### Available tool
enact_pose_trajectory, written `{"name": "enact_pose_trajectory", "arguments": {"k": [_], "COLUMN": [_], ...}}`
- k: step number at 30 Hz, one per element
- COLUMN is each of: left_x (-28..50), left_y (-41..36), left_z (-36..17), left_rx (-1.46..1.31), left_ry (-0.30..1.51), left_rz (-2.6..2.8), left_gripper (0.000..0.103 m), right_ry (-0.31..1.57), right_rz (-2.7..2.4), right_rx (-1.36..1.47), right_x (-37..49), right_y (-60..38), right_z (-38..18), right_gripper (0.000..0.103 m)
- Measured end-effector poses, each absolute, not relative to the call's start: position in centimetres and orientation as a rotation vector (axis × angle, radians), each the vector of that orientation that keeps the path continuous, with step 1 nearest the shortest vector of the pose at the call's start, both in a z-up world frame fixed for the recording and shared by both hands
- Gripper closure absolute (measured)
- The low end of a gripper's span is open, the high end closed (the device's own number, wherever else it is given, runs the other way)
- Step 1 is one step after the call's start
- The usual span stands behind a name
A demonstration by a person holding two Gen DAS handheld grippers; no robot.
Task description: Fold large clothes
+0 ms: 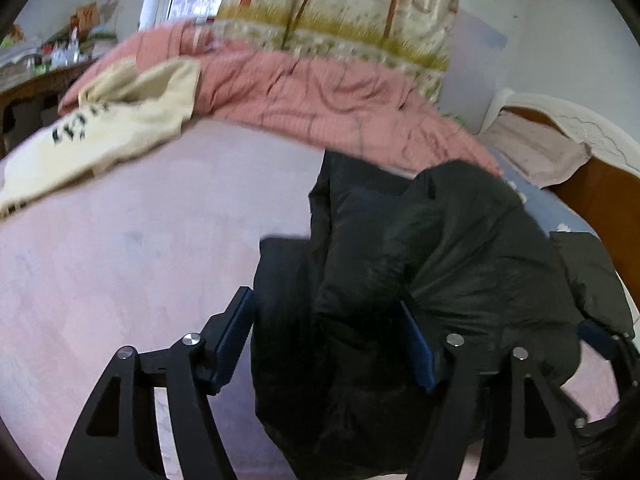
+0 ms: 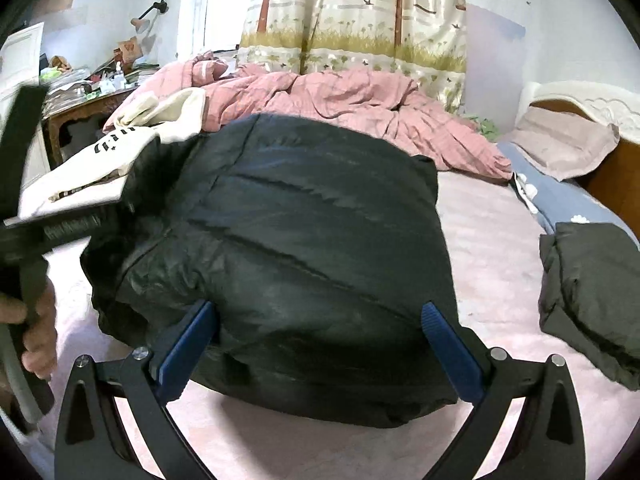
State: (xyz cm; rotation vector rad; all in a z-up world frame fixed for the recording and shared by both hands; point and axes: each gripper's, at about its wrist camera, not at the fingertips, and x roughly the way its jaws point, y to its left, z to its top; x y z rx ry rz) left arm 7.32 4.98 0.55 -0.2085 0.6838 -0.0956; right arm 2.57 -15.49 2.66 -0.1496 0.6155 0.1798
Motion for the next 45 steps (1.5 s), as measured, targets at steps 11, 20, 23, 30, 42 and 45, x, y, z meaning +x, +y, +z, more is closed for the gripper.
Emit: {"name": "enact_pose_trajectory", "arguments": {"k": [11,20,23,30,42,45], "left_x": [9.6,9.6,9.5,8.6,9.4,10.7], "left_y": [7.9,7.8,7.8,7.1,-7.7,-13.4], "left_z": [-4.6,-5.2,-5.1,-3.1,7.9,10.9], "left_rx": [-0.521,-0.676,-0.68,-0.617,-0.335,-0.35], "left_ry": [0.917,0.902,0.871,0.779,0.578,0.556], "left_rz": [-0.243,-0.471,-0.494,-0.577,-0.678,-0.761], "left_gripper": [0.005,0.029,0.043,0.049,0.056,0.056], "right_ry": [0.457,0.965,0.987,0.833,0.361,0.221], "right_rz": [-0.117,0.348,0.468,0.34,0.031,-0.104], "right_rx": [-0.052,0.679,0.792,0.666,0.377,0.314], "right_x": [2.9,9.8,10.8,8.6,1.4,-0.2], "right_y": [-21.0,-29.9,-29.5,-28.0,-35.8,-39.5], "right_z": [5.2,-2.5,-4.5,-2.1,11.3,13.9], "right_gripper": [0.0,0.0,0.001,0.041,0.05,0.049]}}
